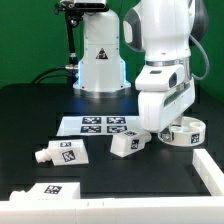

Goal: Assemble stool

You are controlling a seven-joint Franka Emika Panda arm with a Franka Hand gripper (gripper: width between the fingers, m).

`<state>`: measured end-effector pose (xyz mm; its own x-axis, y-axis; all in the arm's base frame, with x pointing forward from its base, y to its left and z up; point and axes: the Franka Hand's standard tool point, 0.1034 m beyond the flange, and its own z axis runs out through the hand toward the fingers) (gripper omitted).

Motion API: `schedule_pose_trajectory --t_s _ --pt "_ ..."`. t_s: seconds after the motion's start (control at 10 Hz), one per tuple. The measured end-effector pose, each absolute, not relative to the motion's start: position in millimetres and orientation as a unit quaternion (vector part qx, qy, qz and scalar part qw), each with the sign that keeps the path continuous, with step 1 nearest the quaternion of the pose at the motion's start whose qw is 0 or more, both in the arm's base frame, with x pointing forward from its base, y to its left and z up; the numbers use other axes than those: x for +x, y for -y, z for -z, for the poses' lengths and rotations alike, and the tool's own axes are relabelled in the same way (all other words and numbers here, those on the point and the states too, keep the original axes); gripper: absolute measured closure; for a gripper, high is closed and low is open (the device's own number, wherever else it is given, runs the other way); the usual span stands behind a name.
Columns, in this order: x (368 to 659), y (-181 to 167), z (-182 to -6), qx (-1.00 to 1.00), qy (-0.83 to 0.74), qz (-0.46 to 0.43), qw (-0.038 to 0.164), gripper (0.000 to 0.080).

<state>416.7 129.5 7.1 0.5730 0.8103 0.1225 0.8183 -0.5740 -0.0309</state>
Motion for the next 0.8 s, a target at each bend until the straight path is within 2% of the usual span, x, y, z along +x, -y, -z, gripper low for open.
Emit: schedule_pose_trajectory --t_s 0.2,0.3,0.4,0.5,0.6,0.8 --pt "417.2 -126.8 -9.9 -0.885 0.463 0.042 0.042 0.0484" --pt "423.6 -113.4 -30.8 -0.881 0.472 0.012 0.045 0.0484" --pt "439.6 -99.1 -60.1 -0.88 0.473 0.004 0.041 0.0484" --pt "454.8 -84.1 -79.4 -0.867 0.496 -0.001 0.042 0.0484" --pt "474.8 -68.8 -89.1 -0.872 0.488 0.005 0.04 0.0483" --pt "462.7 -76.8 -78.0 -0.875 0.482 0.0 0.044 0.0482"
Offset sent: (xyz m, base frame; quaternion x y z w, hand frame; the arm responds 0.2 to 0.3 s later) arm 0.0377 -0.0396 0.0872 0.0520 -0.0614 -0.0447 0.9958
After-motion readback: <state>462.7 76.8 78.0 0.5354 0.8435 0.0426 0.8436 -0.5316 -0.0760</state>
